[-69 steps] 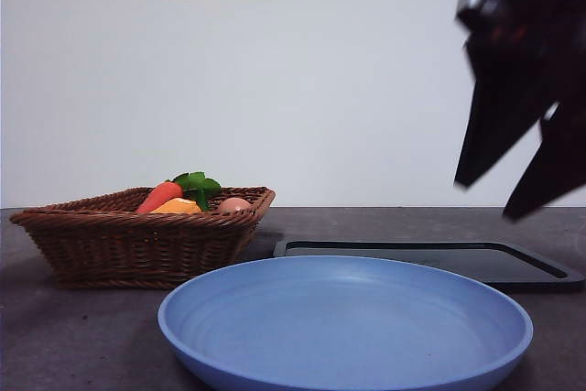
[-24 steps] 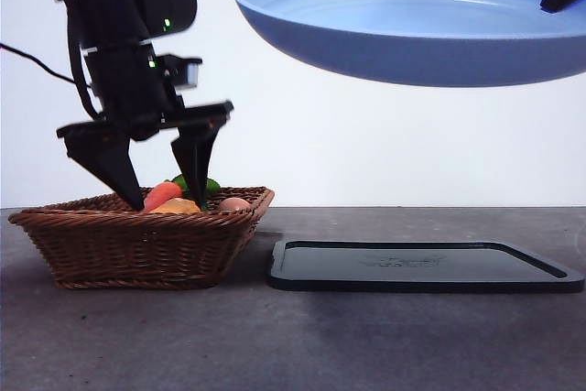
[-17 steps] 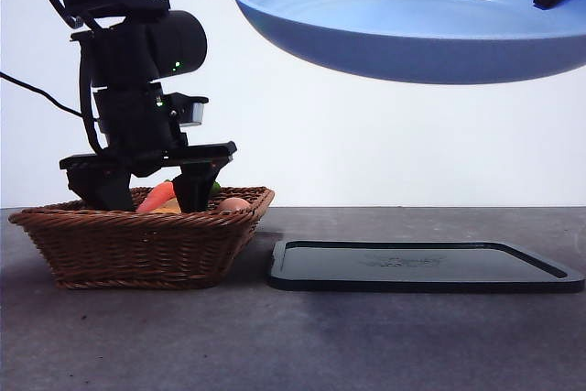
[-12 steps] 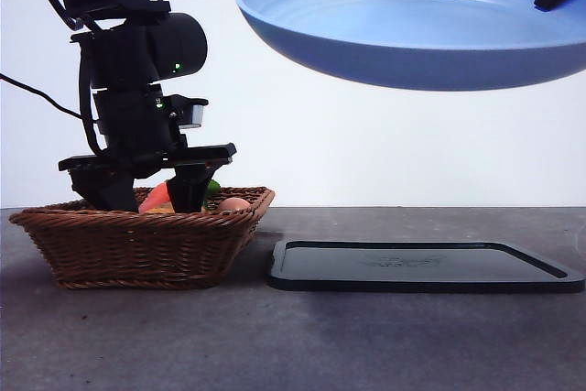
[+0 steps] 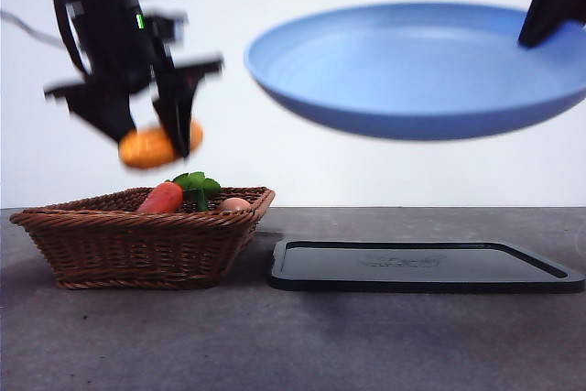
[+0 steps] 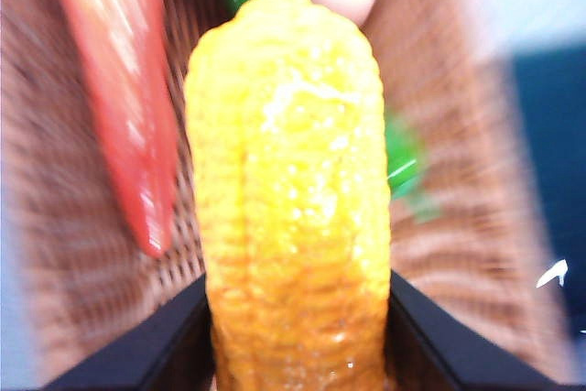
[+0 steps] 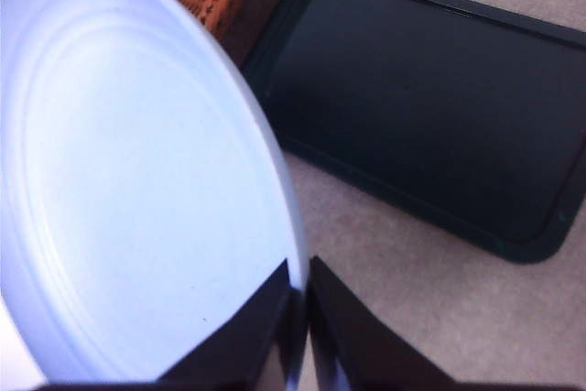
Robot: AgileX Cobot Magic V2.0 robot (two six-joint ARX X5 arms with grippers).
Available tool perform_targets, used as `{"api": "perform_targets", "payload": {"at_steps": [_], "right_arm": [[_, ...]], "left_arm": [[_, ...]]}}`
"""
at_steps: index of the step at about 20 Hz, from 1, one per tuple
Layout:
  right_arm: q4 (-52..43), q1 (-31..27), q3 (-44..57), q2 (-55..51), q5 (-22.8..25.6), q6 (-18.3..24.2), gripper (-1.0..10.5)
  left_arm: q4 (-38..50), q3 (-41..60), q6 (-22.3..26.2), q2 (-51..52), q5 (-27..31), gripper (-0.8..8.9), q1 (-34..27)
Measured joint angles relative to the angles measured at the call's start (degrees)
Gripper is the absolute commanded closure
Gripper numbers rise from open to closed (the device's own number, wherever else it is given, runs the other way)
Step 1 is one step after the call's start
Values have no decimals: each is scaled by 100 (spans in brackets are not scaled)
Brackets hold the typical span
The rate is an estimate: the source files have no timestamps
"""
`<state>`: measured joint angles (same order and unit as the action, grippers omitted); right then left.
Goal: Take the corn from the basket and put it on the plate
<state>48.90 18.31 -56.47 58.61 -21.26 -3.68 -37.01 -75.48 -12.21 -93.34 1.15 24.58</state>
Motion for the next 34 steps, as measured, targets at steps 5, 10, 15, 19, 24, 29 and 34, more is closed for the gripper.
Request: {"api": "perform_targets", "payload": {"at_steps": [5,10,15,19,24,29,34], "right_arm": [[-909,-4,0,1322,-201,-295,944],[-1926,-44,0,2114,-992,-890,944],[-1998,-81,-4,2223,-1115,-1141,944],[-1871,-208,-7,2227,-1113,-1161,944],[-1821,-299,-7,2232,-1113,-1161,944],[-1803,-299,-7,2234,-1113,-1163,944],[-1757,-299,-7,2234,-1113,-1161,944]], "left_arm": [[4,-11,-94,1283,-774,635,424],[26,-24,-35,999,-841,635,1279],[181,-24,315,210,-841,635,1773],[205,-24,621,-83,-811,618,1963],[212,-24,824,-136,-389,473,2107],[210,-24,846,-136,-387,469,2142],[168,-24,846,-136,-387,398,2170]]}}
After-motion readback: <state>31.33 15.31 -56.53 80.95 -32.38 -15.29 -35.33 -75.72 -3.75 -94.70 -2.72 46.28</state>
